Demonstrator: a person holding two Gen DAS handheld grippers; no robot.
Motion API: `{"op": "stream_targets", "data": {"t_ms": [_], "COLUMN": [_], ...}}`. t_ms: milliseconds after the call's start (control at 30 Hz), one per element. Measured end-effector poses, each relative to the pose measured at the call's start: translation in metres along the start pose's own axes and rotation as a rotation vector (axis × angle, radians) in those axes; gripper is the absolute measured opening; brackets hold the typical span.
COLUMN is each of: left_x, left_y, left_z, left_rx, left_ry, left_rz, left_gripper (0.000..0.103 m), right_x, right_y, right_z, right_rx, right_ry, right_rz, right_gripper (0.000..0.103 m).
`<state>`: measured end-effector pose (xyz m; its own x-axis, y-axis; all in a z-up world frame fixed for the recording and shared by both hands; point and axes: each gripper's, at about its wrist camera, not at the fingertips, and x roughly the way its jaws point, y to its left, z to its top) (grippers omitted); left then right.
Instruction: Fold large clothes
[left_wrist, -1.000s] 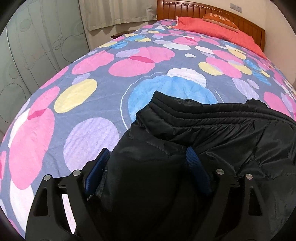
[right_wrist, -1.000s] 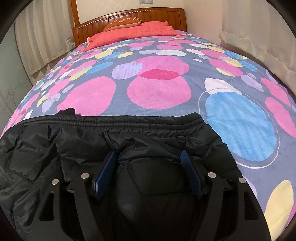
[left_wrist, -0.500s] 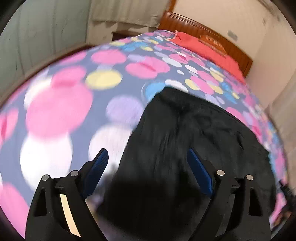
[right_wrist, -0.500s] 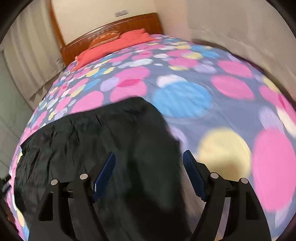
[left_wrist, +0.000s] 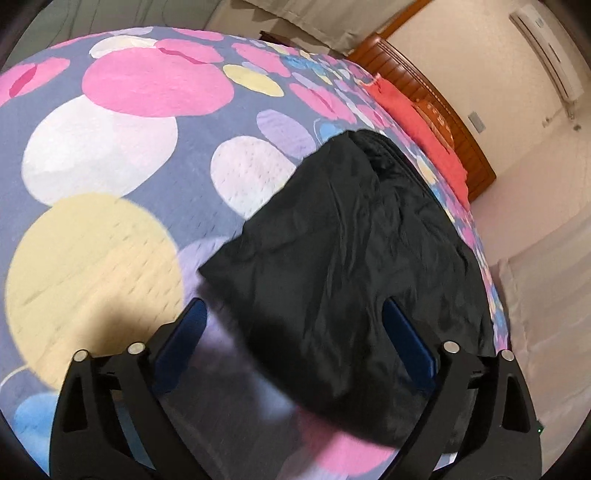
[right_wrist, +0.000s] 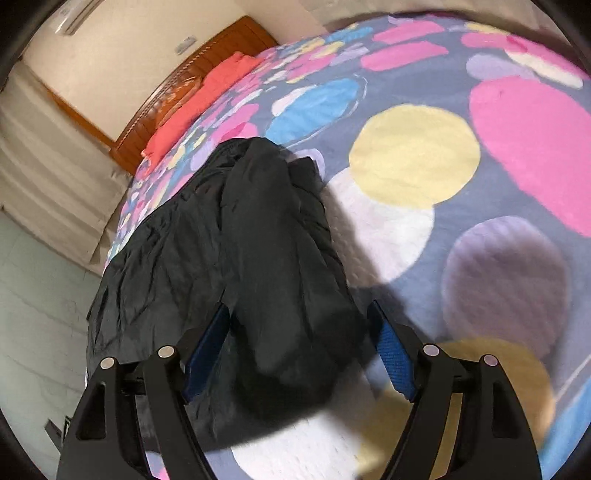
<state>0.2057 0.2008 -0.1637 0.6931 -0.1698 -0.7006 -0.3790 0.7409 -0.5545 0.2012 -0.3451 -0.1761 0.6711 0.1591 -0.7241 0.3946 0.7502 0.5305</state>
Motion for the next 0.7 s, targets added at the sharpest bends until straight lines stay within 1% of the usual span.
{"op": "stream_targets", "data": {"t_ms": [67, 100, 133, 167, 233, 267, 300, 333, 433, 567, 700], "left_x": [0.004, 0.005, 0.007, 0.011, 0.009, 0.008, 0.006, 0.002, -0.009, -0.026, -0.046], "left_y": [-0.003, -0.006, -0.009, -0.012, -0.01, -0.012, -0.013, -0.013, -0.013, -0.009, 0.004], "left_z": [0.002, 0.003, 0.002, 0.001, 0.001, 0.001, 0.001, 0.001, -0.002, -0.009, -0.026], "left_rx": [-0.02, -0.014, 0.002, 0.012, 0.013, 0.02, 0.026, 0.033, 0.046, 0.061, 0.062], "left_ry": [-0.025, -0.031, -0.024, -0.014, -0.025, -0.021, -0.02, -0.02, -0.019, -0.011, -0.004], "left_rz": [0.017, 0.024, 0.027, 0.036, 0.022, 0.015, 0.012, 0.011, 0.013, 0.013, 0.016], "left_gripper": [0.095, 0.078, 0.056, 0.055, 0.037, 0.034, 0.03, 0.027, 0.024, 0.024, 0.024], "right_x": [0.004, 0.005, 0.006, 0.006, 0.003, 0.001, -0.001, -0.004, -0.013, -0.029, -0.044], "right_y": [0.007, 0.009, 0.011, 0.01, 0.008, 0.007, 0.005, 0.004, 0.002, -0.004, -0.017], "right_z": [0.0, 0.0, -0.001, -0.001, -0.001, -0.001, -0.002, -0.003, -0.007, -0.017, -0.031], "right_rx": [-0.022, -0.035, -0.04, -0.034, -0.024, -0.024, -0.022, -0.018, -0.007, -0.008, 0.001], "right_ry": [-0.025, -0.032, -0.03, -0.029, -0.027, -0.026, -0.025, -0.023, -0.02, -0.011, 0.009], "right_rz": [-0.035, -0.048, -0.042, -0.035, 0.001, 0.015, 0.024, 0.034, 0.051, 0.062, 0.076], "right_gripper": [0.073, 0.058, 0.05, 0.043, 0.035, 0.031, 0.03, 0.028, 0.027, 0.026, 0.026]}}
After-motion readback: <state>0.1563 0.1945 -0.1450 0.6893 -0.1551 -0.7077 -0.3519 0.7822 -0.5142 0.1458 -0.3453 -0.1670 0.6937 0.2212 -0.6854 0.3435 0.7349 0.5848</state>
